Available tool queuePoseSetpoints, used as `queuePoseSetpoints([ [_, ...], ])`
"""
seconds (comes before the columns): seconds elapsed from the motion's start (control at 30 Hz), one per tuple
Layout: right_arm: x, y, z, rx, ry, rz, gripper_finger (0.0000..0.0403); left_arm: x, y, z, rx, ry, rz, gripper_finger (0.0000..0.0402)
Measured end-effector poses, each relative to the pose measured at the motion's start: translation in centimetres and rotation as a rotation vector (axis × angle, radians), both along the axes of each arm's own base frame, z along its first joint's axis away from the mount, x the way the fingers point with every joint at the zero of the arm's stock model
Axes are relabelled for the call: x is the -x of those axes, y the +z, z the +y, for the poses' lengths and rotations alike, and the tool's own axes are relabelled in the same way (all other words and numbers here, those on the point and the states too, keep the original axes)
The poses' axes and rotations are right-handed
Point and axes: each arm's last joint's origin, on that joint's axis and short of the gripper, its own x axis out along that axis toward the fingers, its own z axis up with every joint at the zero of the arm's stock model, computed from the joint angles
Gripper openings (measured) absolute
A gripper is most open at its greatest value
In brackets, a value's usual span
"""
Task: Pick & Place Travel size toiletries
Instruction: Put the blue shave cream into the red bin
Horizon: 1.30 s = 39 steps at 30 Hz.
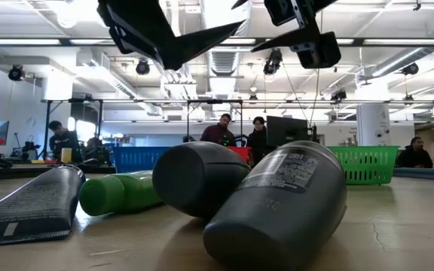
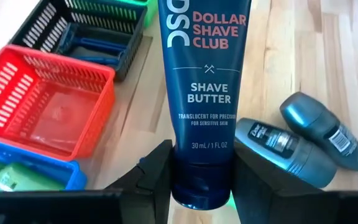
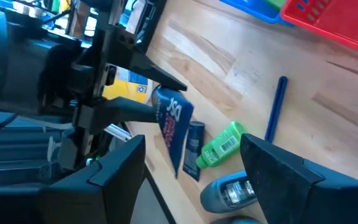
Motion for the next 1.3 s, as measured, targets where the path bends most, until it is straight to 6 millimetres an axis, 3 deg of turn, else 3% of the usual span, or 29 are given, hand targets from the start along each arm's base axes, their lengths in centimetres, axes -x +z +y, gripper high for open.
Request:
queuePoseSetpoints([
  [0.17,-0.16,-0.06,-0.01,0.004,0.003,-0.001,0.0259,-0.36,0.22,0.31,-0.01,-0.008,-0.028,0.013],
  [0.43,-0.24,-0.01,-0.27,0.003,-0.007,-0.004,0.0209,-0.71,0.4,0.75,-0.028,-0.018,-0.048,0.013],
  [0.97,-0.3,0.05,-0.39,0.035,0.008,-0.013,0.0017,-0.98,0.56,0.91,-0.048,-0.035,-0.07,0.0131],
  [1.1,-0.29,0.04,-0.4,0.046,0.01,-0.012,0.0014,-0.99,0.57,0.91,-0.049,-0.034,-0.071,0.0141],
  [1.3,-0.16,-0.2,-0.45,0.08,0.01,0.009,0.0009,-1.03,0.64,0.9,-0.05,-0.033,-0.079,0.0193],
])
